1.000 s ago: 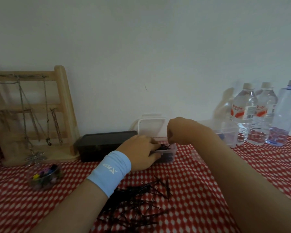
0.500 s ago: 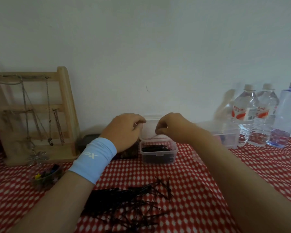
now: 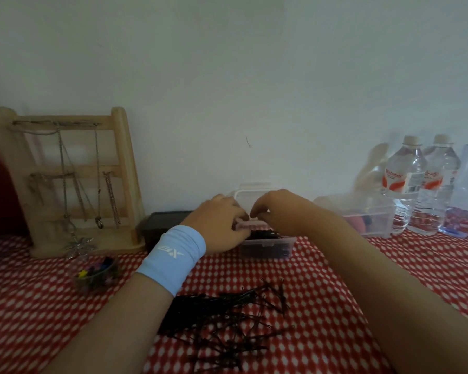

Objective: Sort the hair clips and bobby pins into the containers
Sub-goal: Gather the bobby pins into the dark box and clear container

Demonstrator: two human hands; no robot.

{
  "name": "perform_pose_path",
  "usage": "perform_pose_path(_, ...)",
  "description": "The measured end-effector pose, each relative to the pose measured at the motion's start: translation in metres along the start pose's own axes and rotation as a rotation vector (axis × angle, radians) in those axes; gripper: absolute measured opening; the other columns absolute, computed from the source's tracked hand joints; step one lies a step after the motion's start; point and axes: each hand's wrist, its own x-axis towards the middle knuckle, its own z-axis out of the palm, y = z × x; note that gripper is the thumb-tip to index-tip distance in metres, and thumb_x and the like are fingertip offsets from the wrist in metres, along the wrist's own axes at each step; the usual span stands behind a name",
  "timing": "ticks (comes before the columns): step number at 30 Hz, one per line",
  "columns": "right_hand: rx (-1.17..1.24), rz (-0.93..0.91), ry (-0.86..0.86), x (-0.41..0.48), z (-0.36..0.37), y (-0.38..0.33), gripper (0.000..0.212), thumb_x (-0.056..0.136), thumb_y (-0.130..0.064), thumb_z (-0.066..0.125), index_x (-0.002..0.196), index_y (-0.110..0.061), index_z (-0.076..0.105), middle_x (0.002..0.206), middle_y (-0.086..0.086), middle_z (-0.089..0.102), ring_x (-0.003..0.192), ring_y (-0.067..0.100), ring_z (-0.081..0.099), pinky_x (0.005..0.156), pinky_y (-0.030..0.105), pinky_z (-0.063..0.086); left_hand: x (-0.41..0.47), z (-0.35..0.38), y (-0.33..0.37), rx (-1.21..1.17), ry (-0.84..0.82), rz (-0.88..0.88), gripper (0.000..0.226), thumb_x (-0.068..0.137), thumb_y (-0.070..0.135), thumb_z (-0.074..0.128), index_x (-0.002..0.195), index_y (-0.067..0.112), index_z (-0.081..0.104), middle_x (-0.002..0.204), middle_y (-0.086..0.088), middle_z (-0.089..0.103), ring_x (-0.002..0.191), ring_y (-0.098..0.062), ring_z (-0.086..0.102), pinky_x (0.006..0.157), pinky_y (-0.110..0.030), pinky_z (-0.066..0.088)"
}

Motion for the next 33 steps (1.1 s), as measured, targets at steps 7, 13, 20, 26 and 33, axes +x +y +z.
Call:
perform_pose_path(7, 0.005, 0.023, -0.298, -0.033, -0.027, -0.033, 0.018, 0.094, -0.028, 0.058, 0.097, -0.020, 0.074, 0.088, -0.002, 0.074, 0.079, 0.015, 0.070, 0.079, 0.032, 0.057, -0.040, -0.021, 0.014, -0.121, -0.157, -0.030, 0.009, 0.089, 0.038, 0.057, 0.085, 0.030, 0.055, 0.090, 0.007, 0.059, 0.085, -0.017, 0.059, 0.078, -0.034, 0.051)
perform_pose_path(13, -0.045, 0.235, -0.570, -0.063, -0.010, -0.042, 0.030, 0.095, -0.037, 0.061, 0.115, -0.015, 0.059, 0.092, 0.003, 0.072, 0.064, 0.013, 0.073, 0.056, 0.024, 0.053, -0.091, 0.003, 0.040, -0.007, -0.505, -0.035, 0.109, 0.061, 0.087, 0.058, 0.149, 0.034, 0.025, 0.152, 0.013, 0.023, 0.137, -0.017, 0.028, 0.114, -0.041, 0.031)
perform_pose_path(20, 0.062, -0.014, -0.385, -0.072, 0.013, -0.064, 0.022, 0.097, -0.022, 0.056, 0.113, -0.020, 0.071, 0.104, -0.004, 0.070, 0.092, 0.014, 0.063, 0.083, 0.025, 0.047, -0.098, 0.006, 0.030, -0.163, -0.317, 0.097, 0.046, 0.080, 0.051, 0.069, 0.120, 0.029, 0.064, 0.118, 0.008, 0.058, 0.104, -0.011, 0.056, 0.094, -0.036, 0.050)
perform_pose_path(26, 0.162, 0.025, -0.370, -0.085, 0.005, -0.059, 0.041, 0.089, -0.047, 0.063, 0.127, -0.032, 0.066, 0.126, -0.010, 0.066, 0.110, 0.010, 0.060, 0.106, 0.037, 0.045, -0.110, 0.001, 0.014, -0.297, -0.318, 0.006, 0.085, 0.073, 0.073, 0.063, 0.144, 0.038, 0.034, 0.143, 0.016, 0.041, 0.128, -0.004, 0.040, 0.112, -0.036, 0.036)
perform_pose_path(33, 0.067, 0.005, -0.532, -0.097, 0.006, -0.062, 0.068, 0.078, -0.040, 0.081, 0.140, -0.036, 0.051, 0.128, -0.014, 0.056, 0.108, 0.007, 0.051, 0.101, 0.032, 0.043, -0.115, -0.003, 0.011, -0.121, -0.449, 0.010, 0.080, 0.076, 0.064, 0.068, 0.145, 0.030, 0.042, 0.139, 0.012, 0.037, 0.126, -0.008, 0.037, 0.112, -0.035, 0.035)
